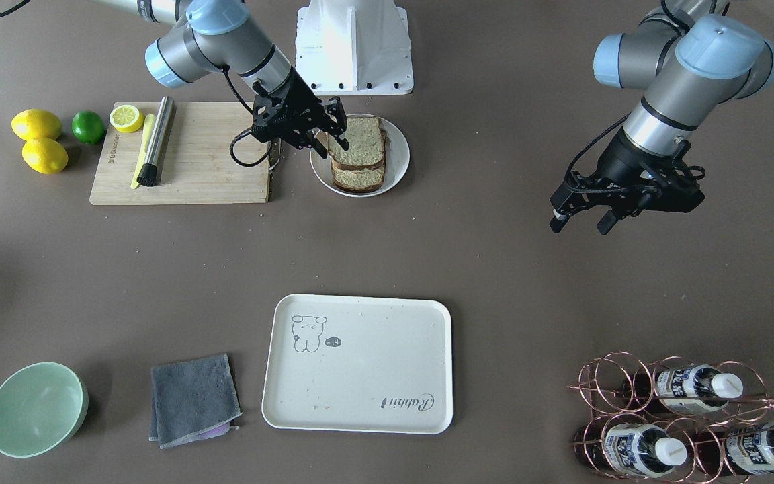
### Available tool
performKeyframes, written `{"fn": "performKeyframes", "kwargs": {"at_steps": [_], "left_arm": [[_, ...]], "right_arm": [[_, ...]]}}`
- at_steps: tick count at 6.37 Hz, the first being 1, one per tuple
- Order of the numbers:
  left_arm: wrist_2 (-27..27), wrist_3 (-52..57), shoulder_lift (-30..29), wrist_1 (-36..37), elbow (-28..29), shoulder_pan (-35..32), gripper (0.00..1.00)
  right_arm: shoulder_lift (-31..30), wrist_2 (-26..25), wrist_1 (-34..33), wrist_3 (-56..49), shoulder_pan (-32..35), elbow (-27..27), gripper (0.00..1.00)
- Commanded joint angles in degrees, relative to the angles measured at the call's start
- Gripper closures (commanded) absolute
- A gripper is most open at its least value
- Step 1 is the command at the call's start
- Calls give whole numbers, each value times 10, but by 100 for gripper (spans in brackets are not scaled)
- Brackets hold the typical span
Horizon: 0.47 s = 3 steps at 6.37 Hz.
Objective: Make sandwich and place on tray
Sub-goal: 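Open the right gripper and withdraw it from the sandwich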
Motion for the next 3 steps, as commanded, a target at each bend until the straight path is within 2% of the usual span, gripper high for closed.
{"fn": "performKeyframes", "kwargs": {"at_steps": [1, 2, 3], "left_arm": [[9, -1, -5, 0, 0, 2, 3], [10, -3, -5, 0, -1, 8, 3], [10, -4, -10, 0, -1, 12, 3]], "right_arm": [[0, 5, -1, 6, 16, 9, 1], [-1, 19, -4, 6, 35, 14, 1], [-7, 74, -9, 6, 70, 24, 1]]}}
